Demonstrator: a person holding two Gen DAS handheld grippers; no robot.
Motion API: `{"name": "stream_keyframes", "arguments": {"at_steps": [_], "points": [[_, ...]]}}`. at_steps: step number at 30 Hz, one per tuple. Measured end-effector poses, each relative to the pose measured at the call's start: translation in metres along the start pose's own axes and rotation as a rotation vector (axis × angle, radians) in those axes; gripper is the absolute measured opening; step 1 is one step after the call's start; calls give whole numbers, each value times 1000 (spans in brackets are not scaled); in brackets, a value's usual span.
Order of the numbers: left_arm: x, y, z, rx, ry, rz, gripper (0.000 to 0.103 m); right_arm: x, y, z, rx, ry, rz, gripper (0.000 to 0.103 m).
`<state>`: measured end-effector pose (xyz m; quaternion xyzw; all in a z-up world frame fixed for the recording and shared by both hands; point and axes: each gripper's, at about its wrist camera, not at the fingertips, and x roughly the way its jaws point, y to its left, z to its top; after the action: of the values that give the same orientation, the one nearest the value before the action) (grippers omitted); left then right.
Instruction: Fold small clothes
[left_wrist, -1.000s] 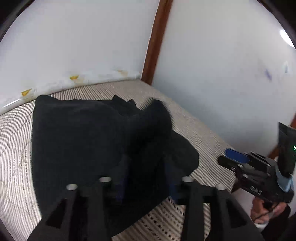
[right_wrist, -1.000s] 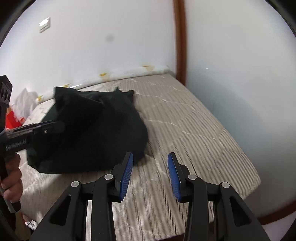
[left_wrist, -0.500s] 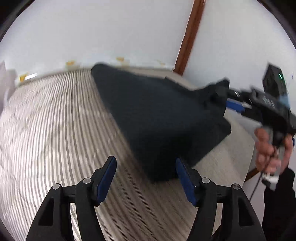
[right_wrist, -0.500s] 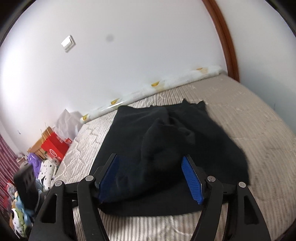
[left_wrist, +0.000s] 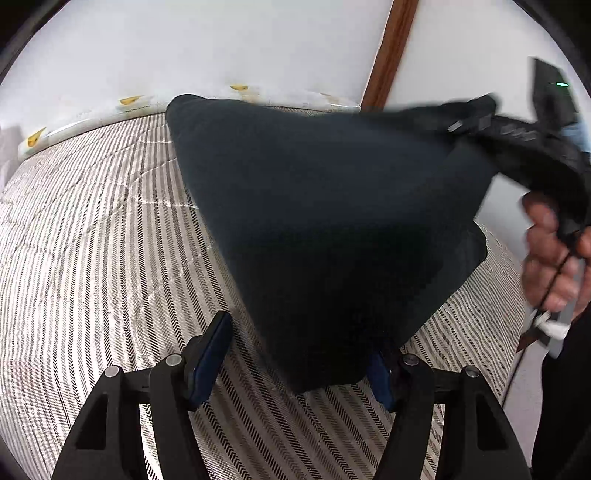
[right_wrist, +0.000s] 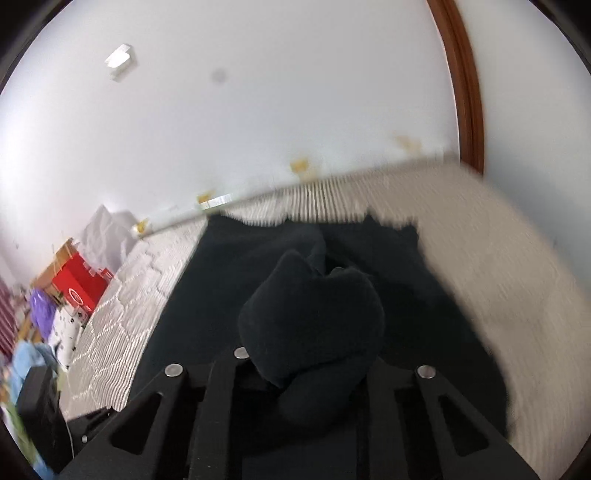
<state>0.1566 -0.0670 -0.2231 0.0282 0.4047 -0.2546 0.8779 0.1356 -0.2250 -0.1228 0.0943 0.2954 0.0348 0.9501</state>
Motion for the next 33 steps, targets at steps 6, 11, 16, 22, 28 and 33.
{"name": "stream_keyframes", "arguments": {"at_steps": [6,11,16,22,28,33], "points": [[0,-15,5,36,-5,-28,65,-43,-46,-3,31,-140,-138,15],[7,-35,11,67,-10,3,64,-12,-97,-41,150,10,-181,24],[11,-40,17,26,-26,3,53,-20,-114,-59,239,-7,-244,65],[7,-40,21,-14,-52,-22,25,-3,-116,-59,316,76,-119,29],[-14,-3,29,-102,-125,3,19,16,-72,-45,222,64,-130,21],[-37,52,25,-166,-154,80,19,52,-24,-34,187,77,-43,21]]}}
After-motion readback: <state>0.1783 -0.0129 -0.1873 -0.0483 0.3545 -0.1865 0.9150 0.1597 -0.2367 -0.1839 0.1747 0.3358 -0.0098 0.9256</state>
